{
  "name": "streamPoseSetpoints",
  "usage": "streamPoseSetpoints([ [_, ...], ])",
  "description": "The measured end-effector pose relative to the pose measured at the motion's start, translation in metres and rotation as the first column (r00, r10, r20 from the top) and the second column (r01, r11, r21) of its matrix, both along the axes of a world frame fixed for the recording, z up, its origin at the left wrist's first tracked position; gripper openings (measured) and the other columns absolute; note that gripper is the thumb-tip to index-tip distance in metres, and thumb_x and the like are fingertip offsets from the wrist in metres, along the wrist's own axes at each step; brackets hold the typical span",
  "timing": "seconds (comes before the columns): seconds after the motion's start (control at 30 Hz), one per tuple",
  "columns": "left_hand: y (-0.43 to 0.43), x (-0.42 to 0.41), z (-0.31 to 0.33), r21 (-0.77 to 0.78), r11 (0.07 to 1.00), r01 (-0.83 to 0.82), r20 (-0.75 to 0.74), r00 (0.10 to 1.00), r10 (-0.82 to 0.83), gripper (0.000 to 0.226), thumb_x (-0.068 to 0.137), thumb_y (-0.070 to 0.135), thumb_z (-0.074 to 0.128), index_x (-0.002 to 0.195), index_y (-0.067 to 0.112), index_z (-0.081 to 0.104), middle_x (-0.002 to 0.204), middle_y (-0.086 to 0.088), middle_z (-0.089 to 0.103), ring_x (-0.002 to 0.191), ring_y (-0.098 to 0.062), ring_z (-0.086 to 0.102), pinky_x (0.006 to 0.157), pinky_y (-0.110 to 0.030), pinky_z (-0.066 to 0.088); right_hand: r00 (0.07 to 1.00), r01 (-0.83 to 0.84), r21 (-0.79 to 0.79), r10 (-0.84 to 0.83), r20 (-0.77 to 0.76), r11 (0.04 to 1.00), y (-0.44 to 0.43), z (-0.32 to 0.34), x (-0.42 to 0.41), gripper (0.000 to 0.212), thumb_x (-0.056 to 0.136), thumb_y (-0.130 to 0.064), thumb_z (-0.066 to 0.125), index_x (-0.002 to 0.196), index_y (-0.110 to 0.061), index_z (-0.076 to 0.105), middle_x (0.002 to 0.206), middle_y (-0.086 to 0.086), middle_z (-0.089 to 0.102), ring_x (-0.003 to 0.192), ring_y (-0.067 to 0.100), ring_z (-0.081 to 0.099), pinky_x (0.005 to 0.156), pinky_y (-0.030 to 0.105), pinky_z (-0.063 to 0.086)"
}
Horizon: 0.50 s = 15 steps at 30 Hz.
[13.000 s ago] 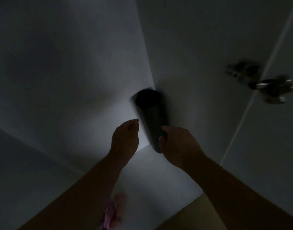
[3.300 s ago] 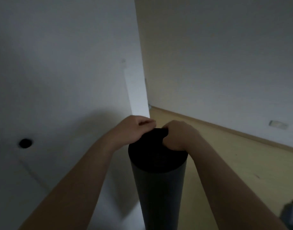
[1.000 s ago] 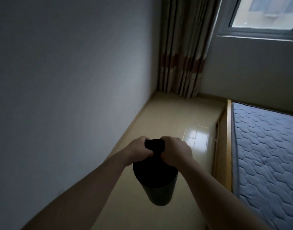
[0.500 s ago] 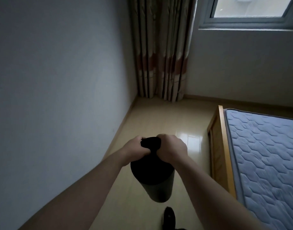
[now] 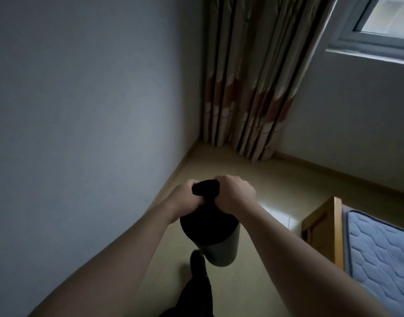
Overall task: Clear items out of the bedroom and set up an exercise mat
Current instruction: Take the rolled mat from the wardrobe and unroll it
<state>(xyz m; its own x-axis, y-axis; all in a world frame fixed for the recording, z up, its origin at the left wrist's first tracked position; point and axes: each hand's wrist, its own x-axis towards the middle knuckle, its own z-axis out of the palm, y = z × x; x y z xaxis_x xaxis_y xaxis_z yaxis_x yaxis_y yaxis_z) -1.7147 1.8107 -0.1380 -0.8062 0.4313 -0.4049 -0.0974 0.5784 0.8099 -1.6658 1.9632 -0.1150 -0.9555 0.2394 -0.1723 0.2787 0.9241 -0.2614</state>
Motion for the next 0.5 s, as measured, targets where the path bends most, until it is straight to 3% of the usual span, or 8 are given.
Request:
streamPoseSetpoints([
  [0.2, 0.057, -0.144, -0.023, -0.025, 1.0, -0.008, 0.068, 0.998, 0.01, 0.039, 0.072, 0.029, 0.061, 0.111, 0.028, 0.058, 0.107, 0.003, 0.064, 0.1, -0.018, 0.063, 0.093, -0.044, 0.054, 0.994, 0.0, -0.037, 0.004, 0.111, 0.999, 0.057, -0.018, -0.149, 0.03, 0.08, -0.025, 0.056, 0.11, -0.028, 0.059, 0.103, 0.002, 0.066, 0.094, 0.03, 0.065, 0.066, 0.031, 0.046],
  [0.37, 0.101, -0.223, -0.023, -0.066, 0.998, -0.018, 0.055, 0.998, 0.021, 0.042, 0.079, 0.026, 0.062, 0.121, 0.028, 0.054, 0.113, 0.002, 0.063, 0.103, -0.018, 0.06, 0.095, -0.041, 0.052, 0.984, -0.012, -0.064, 0.023, 0.177, 0.998, 0.099, -0.023, -0.238, 0.031, 0.08, -0.027, 0.056, 0.111, -0.025, 0.056, 0.101, 0.005, 0.065, 0.092, 0.031, 0.065, 0.066, 0.032, 0.05],
  [0.5, 0.135, -0.282, -0.042, -0.092, 0.989, -0.118, 0.083, 0.989, 0.126, 0.052, 0.073, 0.028, 0.063, 0.124, 0.026, 0.05, 0.112, 0.0, 0.061, 0.102, -0.02, 0.06, 0.094, -0.043, 0.052, 0.968, -0.06, -0.106, 0.084, 0.235, 0.993, 0.135, -0.043, -0.316, 0.035, 0.078, -0.029, 0.057, 0.112, -0.021, 0.06, 0.103, 0.006, 0.066, 0.094, 0.03, 0.066, 0.073, 0.035, 0.057],
])
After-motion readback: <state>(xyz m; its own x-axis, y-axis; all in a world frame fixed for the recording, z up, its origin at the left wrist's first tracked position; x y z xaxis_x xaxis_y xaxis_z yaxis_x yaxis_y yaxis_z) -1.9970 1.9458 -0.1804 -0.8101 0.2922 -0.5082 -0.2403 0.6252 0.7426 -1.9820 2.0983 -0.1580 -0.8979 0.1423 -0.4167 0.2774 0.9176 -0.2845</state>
